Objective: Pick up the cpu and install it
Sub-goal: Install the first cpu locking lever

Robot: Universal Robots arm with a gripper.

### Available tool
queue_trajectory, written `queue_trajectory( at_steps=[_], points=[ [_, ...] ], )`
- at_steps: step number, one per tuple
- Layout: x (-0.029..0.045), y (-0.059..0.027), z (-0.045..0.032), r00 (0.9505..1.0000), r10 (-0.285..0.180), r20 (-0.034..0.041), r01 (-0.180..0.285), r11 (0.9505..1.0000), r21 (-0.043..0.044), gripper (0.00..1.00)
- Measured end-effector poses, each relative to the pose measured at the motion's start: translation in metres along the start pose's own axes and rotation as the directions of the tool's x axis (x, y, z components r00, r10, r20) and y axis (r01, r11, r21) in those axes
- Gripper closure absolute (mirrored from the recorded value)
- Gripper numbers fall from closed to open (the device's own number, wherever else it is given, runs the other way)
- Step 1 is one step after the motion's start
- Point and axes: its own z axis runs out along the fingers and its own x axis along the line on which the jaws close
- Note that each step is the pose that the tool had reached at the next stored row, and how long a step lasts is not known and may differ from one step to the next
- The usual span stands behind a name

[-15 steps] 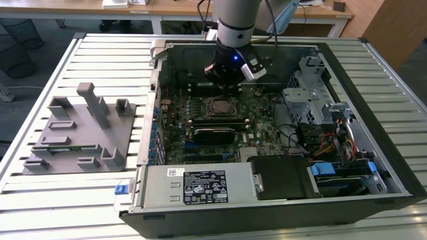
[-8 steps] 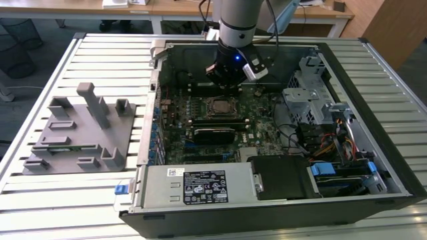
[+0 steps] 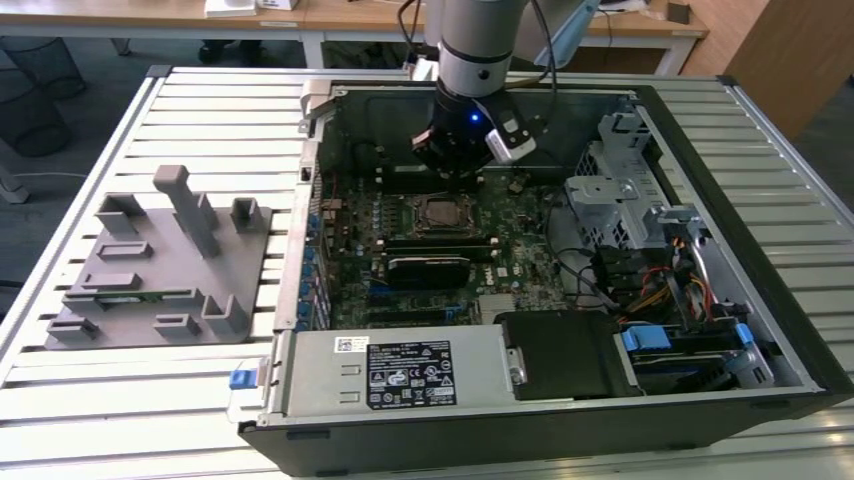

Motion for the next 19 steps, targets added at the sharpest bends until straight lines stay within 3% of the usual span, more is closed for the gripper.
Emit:
queue_trajectory(
  at_steps=[10, 19],
  points=[
    [0.0001, -0.0039, 0.0027, 1.0000, -0.001, 0.0001, 0.001, 1.0000, -0.0020, 0.89],
    [0.0001, -0.0038, 0.0002, 1.0000, -0.003, 0.0011, 0.003, 0.9999, -0.0126, 0.89]
  ],
)
